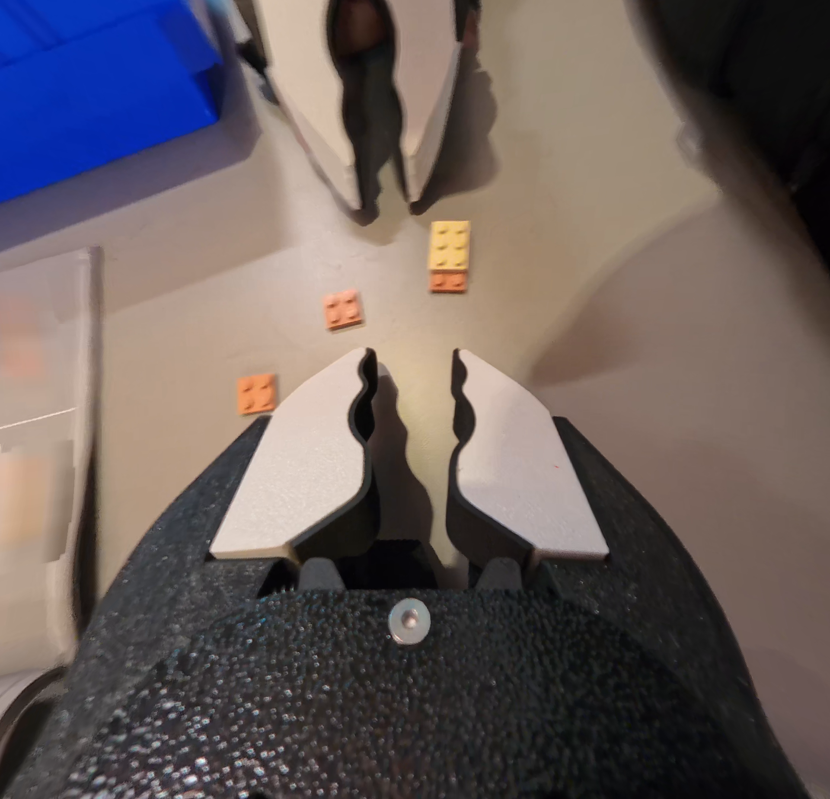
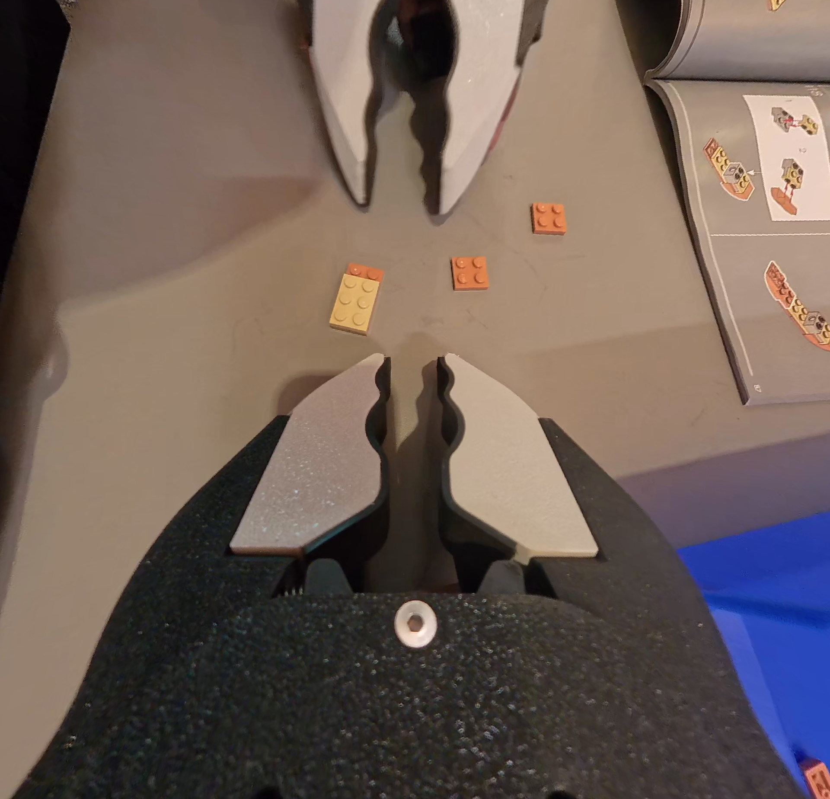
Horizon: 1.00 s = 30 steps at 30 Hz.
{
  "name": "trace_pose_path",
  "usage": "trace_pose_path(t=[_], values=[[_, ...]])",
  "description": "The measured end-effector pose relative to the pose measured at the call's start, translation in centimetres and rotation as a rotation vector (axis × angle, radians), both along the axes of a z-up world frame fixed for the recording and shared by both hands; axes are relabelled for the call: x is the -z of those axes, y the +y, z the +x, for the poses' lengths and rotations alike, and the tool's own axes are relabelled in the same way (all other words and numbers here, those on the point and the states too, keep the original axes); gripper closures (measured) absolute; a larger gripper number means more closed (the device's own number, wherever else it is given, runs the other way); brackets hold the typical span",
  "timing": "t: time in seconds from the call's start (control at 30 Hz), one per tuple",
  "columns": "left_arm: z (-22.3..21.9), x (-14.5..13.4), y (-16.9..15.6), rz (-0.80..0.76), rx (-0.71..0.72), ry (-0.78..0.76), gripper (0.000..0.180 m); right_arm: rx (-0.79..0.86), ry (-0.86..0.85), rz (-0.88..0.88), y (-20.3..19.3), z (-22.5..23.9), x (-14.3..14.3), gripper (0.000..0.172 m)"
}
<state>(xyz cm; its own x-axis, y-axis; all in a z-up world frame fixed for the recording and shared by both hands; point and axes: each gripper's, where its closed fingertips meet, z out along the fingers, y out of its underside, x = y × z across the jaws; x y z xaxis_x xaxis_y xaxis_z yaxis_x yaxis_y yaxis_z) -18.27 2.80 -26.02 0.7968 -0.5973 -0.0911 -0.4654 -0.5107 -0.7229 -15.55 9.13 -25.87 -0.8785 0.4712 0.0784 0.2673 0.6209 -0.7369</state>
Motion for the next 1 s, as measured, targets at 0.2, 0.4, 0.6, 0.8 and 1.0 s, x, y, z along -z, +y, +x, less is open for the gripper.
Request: trace_pose_path(t=[0.2,0.4,0.6,0.8,1.0], values=[[2.6,-0.5,1.0,-0.001,0.035,-0.067,0.147,0.0,0.002,0.001,0.0,0.0,0.0,0.152],[3.7,-0.1,2.4,-0.029,0.02,-0.058,0.147,-0.003,-0.012,0.0,-0.1,0.1,0.1,0.152],[3.5,0.4,2.6,-0.082,-0.02,-0.063,0.164,-0.046,0.017,0.008,-0.4,0.4,0.0,0.15],[3.5,-1.0,3.0,-0.16,-0.156,-0.367,0.164,-0.137,0.188,0.038,-1.2,0.7,-0.8,0.142],[3.0,-4.2,3.3,-0.209,-0.254,-0.89,0.165,-0.141,0.377,0.068,-1.6,-0.4,-1.6,0.137]])
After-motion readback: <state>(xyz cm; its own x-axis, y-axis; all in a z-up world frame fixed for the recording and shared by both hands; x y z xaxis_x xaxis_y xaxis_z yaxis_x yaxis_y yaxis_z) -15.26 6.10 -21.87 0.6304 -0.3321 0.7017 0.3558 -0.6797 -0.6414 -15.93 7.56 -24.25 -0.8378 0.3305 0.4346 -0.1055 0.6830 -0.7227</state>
